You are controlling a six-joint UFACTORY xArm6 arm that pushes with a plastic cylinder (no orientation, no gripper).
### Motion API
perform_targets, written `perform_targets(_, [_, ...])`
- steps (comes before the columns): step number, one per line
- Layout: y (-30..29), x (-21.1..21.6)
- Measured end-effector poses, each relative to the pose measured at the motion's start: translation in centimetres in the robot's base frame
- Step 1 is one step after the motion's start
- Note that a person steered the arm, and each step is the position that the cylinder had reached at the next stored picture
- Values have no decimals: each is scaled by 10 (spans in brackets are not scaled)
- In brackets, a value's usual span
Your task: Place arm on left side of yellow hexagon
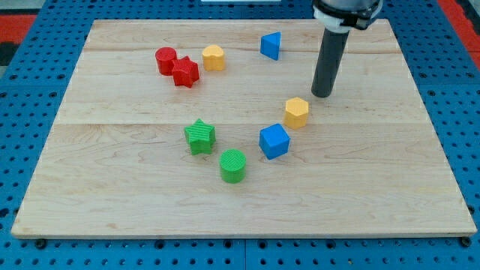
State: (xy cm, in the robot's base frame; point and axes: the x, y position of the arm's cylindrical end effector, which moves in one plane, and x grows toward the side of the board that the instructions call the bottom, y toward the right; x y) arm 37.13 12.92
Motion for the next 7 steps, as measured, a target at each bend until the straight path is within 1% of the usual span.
perform_targets(1, [-45,-11])
perform_targets(2, [-102,-1])
perform_targets(3, [-125,39])
perform_targets(4, [-120,51])
perform_targets(5, [-105,52])
perform_targets(7, [-96,52])
